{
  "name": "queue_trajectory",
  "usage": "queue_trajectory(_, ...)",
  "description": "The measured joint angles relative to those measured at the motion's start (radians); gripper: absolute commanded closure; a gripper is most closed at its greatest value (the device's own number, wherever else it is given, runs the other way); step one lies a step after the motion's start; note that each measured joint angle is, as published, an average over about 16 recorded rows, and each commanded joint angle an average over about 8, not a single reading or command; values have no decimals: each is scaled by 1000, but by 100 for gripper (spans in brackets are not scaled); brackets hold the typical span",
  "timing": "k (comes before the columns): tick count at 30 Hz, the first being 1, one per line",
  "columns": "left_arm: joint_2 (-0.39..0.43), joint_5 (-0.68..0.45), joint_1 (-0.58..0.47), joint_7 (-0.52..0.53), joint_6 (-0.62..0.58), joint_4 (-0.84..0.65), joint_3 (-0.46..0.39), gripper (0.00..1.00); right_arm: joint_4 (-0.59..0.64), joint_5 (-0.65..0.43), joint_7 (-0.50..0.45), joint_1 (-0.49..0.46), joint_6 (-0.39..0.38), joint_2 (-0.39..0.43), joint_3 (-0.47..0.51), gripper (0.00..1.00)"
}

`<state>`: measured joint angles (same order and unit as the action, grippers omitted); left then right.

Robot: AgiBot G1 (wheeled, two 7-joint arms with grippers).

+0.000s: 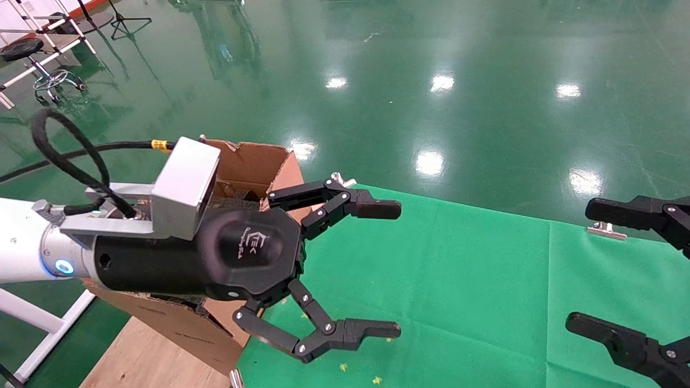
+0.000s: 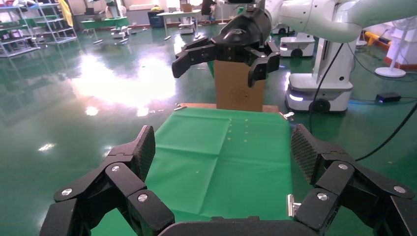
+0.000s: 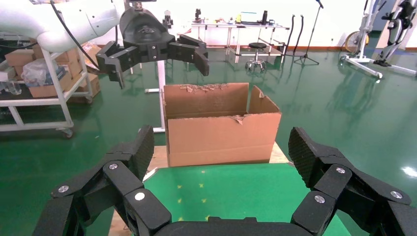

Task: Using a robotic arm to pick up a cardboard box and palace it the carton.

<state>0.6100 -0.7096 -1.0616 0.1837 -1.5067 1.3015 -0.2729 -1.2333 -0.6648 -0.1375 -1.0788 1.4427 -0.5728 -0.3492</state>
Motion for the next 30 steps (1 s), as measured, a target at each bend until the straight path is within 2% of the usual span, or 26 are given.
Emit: queue_trajectory(30, 1, -20, -12, 4, 11, -17, -6, 0, 0, 0, 0, 0, 0, 0, 0, 0)
